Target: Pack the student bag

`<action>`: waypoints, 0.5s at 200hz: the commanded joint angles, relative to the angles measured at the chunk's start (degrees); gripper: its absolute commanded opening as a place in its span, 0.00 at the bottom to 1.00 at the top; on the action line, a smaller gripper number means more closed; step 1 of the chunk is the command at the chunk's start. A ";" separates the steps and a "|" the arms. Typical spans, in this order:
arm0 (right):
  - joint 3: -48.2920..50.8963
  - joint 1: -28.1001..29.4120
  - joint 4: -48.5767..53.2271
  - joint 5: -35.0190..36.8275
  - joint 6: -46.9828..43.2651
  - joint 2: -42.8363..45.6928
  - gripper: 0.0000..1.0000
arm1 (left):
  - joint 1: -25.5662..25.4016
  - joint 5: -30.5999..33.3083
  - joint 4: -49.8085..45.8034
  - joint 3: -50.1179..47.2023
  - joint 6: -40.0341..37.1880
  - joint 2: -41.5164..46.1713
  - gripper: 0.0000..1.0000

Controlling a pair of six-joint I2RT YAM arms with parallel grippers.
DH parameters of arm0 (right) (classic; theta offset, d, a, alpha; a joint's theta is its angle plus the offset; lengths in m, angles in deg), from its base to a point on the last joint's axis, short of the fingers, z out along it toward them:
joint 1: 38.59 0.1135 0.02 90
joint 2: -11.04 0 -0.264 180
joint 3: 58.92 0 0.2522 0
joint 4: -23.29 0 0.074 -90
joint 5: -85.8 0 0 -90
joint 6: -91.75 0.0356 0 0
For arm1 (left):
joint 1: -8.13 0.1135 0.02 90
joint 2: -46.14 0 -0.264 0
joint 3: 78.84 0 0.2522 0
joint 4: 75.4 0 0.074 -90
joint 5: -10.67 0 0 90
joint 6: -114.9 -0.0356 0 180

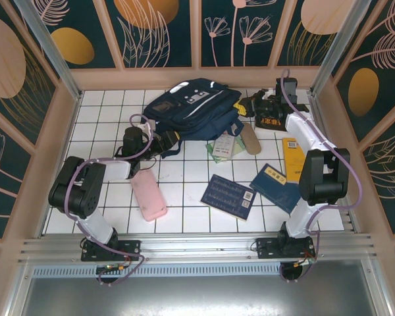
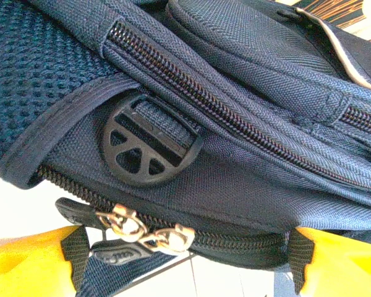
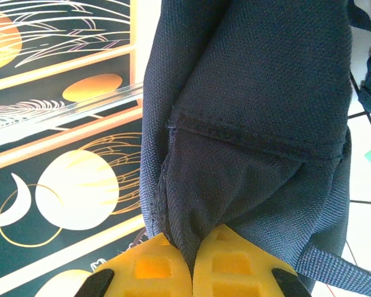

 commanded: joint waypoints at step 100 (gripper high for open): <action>-1.67 0.88 -6.71 -4.49 2.59 3.38 0.00 | 0.34 -3.42 18.41 -2.35 7.22 -3.41 0.74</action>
